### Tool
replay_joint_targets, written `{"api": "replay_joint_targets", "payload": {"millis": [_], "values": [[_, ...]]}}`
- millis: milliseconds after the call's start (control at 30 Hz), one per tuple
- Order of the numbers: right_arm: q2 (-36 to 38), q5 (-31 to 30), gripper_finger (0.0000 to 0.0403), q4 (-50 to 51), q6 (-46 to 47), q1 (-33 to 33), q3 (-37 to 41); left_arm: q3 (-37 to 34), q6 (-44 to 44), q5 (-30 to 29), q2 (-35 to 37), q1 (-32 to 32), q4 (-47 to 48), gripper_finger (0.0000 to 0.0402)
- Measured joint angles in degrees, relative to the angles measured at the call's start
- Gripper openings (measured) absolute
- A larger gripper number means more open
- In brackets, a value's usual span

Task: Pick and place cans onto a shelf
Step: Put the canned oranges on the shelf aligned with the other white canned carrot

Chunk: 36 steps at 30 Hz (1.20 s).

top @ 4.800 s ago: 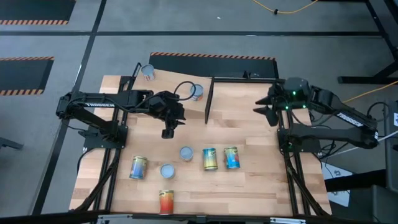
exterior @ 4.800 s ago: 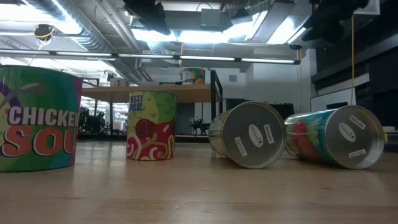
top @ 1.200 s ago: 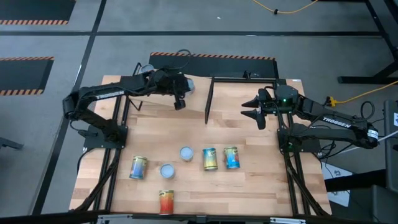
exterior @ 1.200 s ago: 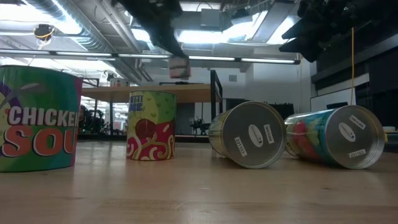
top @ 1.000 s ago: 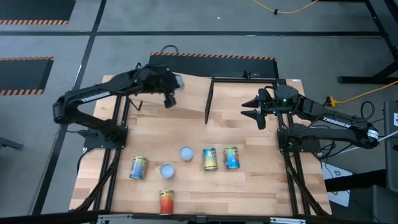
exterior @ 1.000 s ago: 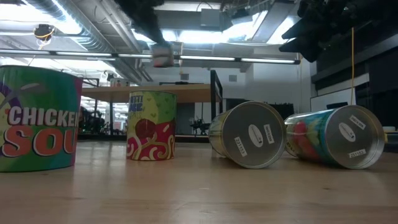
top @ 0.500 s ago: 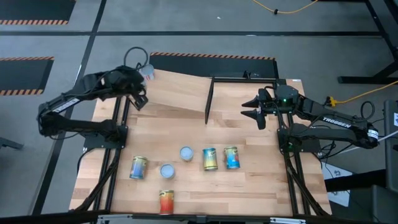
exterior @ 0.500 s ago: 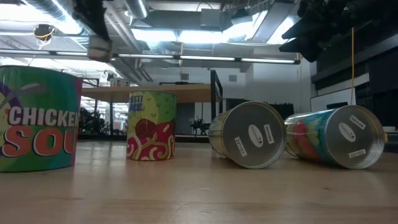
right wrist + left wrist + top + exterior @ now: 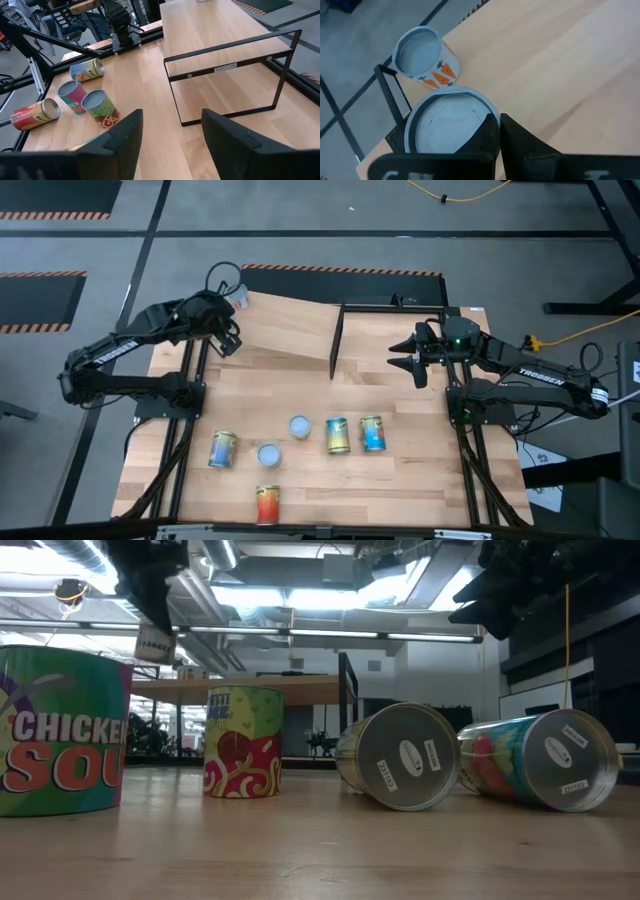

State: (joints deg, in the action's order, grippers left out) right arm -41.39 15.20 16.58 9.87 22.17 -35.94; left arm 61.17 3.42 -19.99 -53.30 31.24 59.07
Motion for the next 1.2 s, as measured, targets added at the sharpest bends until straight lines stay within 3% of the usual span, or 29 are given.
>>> {"api": "replay_joint_targets", "payload": {"millis": [167,600,1200], "values": [[0.0,0.0,0.0207,0.0,0.0,0.0,0.0,-2.3,-0.9,4.3,0.0,2.9,-3.2,0.0],[0.0,0.0,0.0207,0.0,0.0,0.0,0.0,-4.8,-0.6,7.4,0.0,8.4,-3.5,0.0002],[0.0,0.0,0.0207,0.0,0.0,0.0,0.0,-4.9,-0.6,7.5,-0.1,10.4,-4.5,0.0024]]}}
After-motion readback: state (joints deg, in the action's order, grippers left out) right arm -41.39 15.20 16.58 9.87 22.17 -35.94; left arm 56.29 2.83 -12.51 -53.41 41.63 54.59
